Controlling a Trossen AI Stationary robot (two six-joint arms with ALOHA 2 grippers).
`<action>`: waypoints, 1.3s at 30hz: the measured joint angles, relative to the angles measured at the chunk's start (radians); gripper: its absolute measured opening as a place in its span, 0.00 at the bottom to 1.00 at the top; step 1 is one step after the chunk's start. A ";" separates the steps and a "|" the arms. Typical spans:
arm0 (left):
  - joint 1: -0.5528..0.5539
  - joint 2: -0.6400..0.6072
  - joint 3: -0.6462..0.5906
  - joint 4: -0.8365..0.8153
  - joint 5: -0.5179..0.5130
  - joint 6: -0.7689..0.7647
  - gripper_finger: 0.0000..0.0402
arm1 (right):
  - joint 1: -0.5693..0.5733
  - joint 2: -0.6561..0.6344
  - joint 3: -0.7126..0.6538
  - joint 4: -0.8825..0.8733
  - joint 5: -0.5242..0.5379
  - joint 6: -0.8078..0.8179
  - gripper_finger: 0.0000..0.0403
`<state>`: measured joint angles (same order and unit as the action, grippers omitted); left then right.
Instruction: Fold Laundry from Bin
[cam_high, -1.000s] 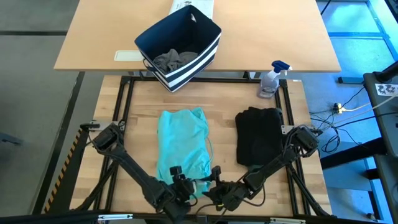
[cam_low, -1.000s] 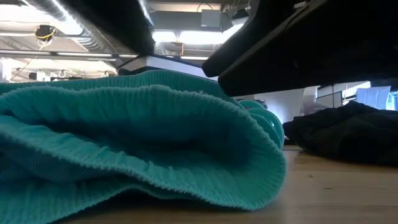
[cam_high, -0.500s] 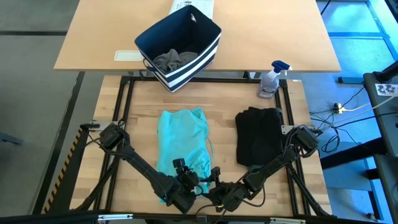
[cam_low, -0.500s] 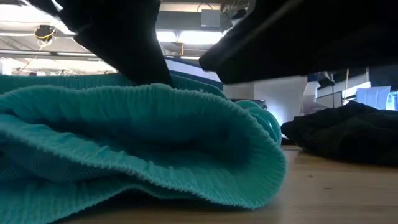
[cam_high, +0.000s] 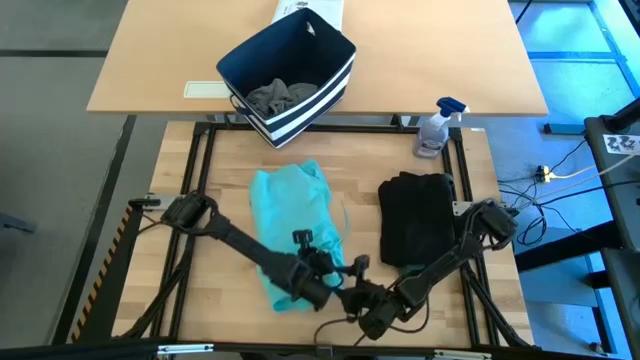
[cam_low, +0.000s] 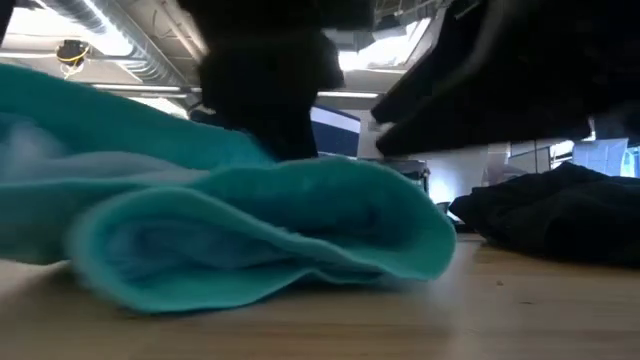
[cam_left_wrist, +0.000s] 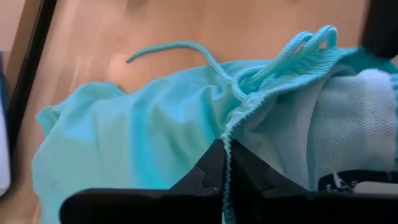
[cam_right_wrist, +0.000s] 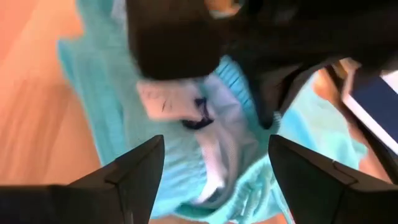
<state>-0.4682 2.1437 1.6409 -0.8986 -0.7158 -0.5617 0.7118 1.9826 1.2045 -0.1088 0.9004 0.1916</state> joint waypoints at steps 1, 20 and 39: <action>0.011 0.000 0.000 -0.004 0.000 0.013 0.02 | -0.006 -0.011 0.000 -0.016 0.006 0.028 0.71; -0.019 -0.043 0.014 -0.003 -0.109 -0.032 0.00 | 0.002 -0.036 0.000 -0.185 -0.062 0.198 0.71; -0.083 -0.048 0.093 0.024 -0.104 0.015 0.00 | -0.086 -0.001 -0.002 -0.185 0.133 0.227 0.75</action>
<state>-0.5509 2.0953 1.7344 -0.8742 -0.8203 -0.5468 0.6253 1.9812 1.2026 -0.2935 1.0336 0.4185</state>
